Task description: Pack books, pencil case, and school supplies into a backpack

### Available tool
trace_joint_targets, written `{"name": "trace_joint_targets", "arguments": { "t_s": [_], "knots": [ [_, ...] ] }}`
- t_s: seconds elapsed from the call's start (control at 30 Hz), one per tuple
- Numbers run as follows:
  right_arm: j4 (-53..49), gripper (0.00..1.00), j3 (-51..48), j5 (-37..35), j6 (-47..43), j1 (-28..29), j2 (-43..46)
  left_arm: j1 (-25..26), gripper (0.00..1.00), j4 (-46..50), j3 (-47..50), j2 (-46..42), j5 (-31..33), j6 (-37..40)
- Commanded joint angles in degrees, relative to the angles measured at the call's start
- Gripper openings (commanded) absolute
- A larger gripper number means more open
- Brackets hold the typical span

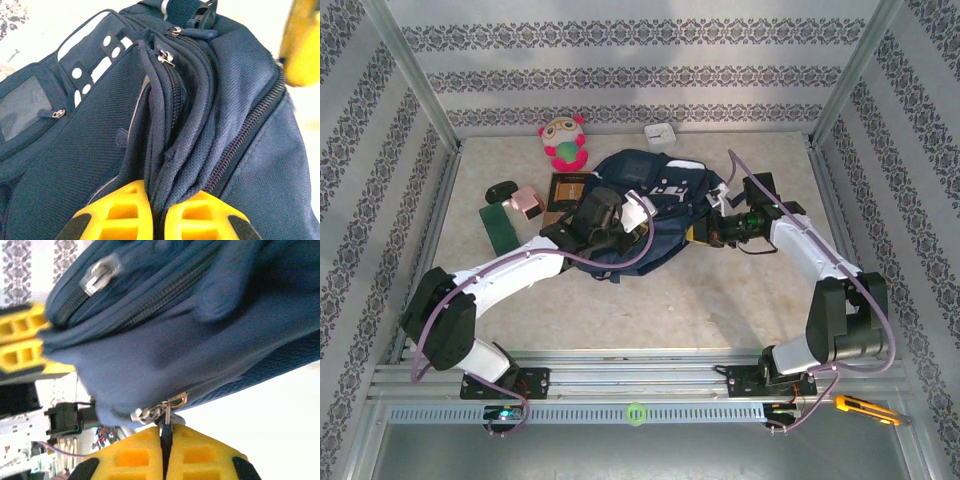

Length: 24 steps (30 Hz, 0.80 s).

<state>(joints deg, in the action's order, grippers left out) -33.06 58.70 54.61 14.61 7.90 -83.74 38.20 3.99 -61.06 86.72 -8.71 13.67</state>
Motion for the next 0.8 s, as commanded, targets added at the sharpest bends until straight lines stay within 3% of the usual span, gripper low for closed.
{"name": "trace_joint_targets", "arguments": {
  "t_s": [0.0, 0.07, 0.13, 0.23, 0.53, 0.77],
  "knots": [
    [-1.06, 0.0, -0.75, 7.8, -0.68, 3.54, 2.69, 0.42, 0.0, -5.32, -2.04, 1.61, 5.21, -5.12],
    [-0.06, 0.0, -1.16, 7.67, 0.01, 4.24, 3.53, 0.59, 0.0, -5.46, -2.26, 1.78, 5.07, -5.31],
    [-0.35, 0.0, -1.92, 0.75, 1.18, 2.82, 5.98, 0.75, 0.0, -6.39, -1.74, 1.37, 3.61, -6.01],
    [1.6, 0.0, -3.13, 0.87, 4.02, 2.27, 7.0, 0.57, 0.0, -6.34, -0.99, -0.09, 2.99, -6.4],
    [13.15, 0.0, -4.24, 0.64, 14.37, 11.0, 8.23, 0.65, 0.0, -8.85, -2.75, 0.25, -0.39, -11.1],
    [10.75, 0.01, -5.88, -4.52, 13.3, 8.37, 10.34, 0.32, 0.0, -11.4, -1.4, -1.25, -3.81, -12.0]
  ]
}}
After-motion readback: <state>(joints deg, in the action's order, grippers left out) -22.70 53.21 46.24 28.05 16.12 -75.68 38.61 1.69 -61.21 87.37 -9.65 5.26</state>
